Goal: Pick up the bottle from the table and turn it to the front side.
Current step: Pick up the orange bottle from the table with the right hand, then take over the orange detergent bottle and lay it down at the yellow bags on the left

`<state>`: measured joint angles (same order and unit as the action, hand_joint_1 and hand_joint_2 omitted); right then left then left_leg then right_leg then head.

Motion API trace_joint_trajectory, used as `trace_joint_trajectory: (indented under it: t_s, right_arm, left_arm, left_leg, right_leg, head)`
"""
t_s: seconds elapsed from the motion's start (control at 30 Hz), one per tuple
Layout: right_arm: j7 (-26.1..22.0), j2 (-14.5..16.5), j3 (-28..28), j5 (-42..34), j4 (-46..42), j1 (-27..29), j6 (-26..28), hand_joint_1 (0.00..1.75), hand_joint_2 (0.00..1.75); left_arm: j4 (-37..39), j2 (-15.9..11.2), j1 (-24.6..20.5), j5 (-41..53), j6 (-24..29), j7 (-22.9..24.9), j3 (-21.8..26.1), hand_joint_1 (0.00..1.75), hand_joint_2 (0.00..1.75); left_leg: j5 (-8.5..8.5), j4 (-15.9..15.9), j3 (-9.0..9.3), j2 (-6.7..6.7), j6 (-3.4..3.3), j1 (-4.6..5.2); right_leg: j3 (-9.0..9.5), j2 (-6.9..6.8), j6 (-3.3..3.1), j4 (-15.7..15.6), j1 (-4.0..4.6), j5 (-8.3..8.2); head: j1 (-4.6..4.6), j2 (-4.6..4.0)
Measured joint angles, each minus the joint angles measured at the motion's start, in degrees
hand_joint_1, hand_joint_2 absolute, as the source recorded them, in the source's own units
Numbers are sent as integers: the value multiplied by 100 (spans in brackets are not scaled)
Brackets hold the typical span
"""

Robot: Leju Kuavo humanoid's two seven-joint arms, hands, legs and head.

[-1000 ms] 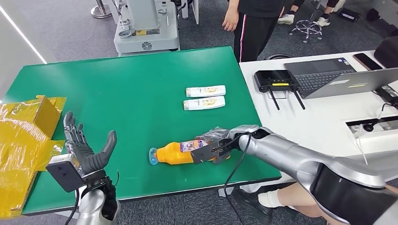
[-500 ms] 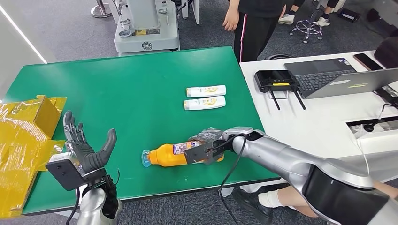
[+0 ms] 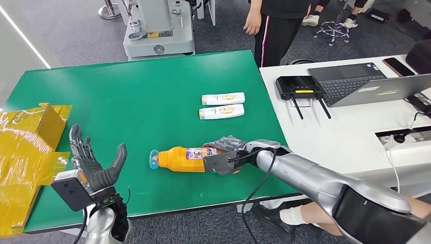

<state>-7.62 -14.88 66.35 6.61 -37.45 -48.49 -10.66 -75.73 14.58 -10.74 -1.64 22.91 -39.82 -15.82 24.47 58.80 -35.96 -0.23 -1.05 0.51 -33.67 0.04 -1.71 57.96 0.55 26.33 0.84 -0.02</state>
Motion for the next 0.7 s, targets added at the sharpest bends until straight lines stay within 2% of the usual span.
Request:
trace_joint_trajectory:
  t_s: [0.07, 0.13, 0.23, 0.37, 0.47, 0.53, 0.7]
  right_arm:
    - [-134, 16, -87, -4, -28, 71, 245, 175, 175]
    - [-393, 73, -293, 29, -112, 228, 787, 175, 175]
    - [-748, 189, -723, 188, -370, 506, 1623, 175, 175]
    - [-1183, 335, -1379, 460, -1007, 1121, 2420, 175, 175]
    - [-1531, 515, -1919, 392, -1645, 1798, 2636, 175, 175]
    - [-1596, 624, -2180, 334, -1970, 2123, 2639, 175, 175]
    - [-1751, 753, -2570, 294, -2417, 2510, 2697, 175, 175]
  left_arm:
    - [0, 0, 1, -1, 4, 0, 0, 0, 175]
    - [0, 0, -1, -2, 40, -2, 0, 0, 175]
    - [1, -1, -15, 27, 175, -8, 1, 0, 175]
    - [0, -46, -45, 161, 361, -9, 32, 0, 175]
    - [-1, -103, -44, 207, 408, -9, 84, 0, 175]
    - [-2, -129, -43, 209, 411, -9, 106, 0, 175]
    - [-2, -154, -45, 217, 387, 4, 143, 0, 175]
  left_leg:
    - [0, 0, -1, 0, 0, 0]
    - [0, 0, -3, -1, 0, 0]
    - [0, 0, -3, -1, 0, -1]
    - [1, -2, -6, -14, 0, -3]
    - [6, -3, -9, -17, 0, -4]
    - [9, -3, -9, -16, -1, -3]
    - [8, -3, -9, -14, -1, -3]
  right_leg:
    - [0, -1, 0, 0, 1, 0]
    - [-1, -1, 0, 0, 1, 0]
    - [-3, -1, 1, 0, 1, 2]
    - [-3, -12, 1, 0, 3, 9]
    - [-4, -13, 1, 0, 4, 12]
    - [-6, -13, 0, 0, 4, 15]
    - [-5, -13, -1, 0, 3, 16]
  head:
    - [1, 0]
    - [1, 0]
    - [0, 0]
    - [0, 0]
    - [0, 0]
    - [0, 0]
    - [1, 0]
